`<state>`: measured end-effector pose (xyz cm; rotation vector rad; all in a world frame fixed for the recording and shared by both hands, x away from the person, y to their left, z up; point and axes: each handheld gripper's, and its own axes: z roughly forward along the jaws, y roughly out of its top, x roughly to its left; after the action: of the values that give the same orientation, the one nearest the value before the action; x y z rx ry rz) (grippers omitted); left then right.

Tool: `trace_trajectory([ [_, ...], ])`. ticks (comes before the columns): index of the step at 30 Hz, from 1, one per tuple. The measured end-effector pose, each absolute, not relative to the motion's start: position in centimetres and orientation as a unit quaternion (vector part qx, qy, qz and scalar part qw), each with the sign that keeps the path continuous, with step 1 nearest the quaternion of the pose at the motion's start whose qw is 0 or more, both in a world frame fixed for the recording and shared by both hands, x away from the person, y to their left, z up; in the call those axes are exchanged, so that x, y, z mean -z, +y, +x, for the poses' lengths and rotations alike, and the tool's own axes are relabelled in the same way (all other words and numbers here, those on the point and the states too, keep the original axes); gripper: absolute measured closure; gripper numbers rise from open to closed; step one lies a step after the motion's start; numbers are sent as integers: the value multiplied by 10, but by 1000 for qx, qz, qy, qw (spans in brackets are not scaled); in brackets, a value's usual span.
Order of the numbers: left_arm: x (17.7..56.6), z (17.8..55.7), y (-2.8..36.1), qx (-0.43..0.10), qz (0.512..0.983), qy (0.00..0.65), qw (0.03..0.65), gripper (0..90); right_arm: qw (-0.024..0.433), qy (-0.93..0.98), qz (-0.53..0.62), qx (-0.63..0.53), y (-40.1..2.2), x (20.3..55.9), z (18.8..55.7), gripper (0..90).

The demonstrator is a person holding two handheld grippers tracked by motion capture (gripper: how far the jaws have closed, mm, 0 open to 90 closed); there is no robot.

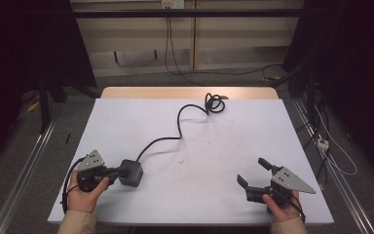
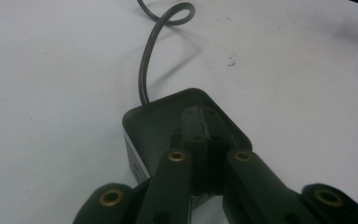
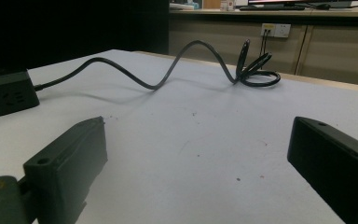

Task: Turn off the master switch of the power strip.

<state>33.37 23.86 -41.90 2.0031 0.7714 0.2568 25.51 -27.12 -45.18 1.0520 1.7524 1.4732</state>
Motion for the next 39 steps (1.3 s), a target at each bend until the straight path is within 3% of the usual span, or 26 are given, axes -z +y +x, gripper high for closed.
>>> trace_trajectory([
  [39,420,334,240,-99,810,322,480,900,306,663,398,-556,-272,452,255,39],
])
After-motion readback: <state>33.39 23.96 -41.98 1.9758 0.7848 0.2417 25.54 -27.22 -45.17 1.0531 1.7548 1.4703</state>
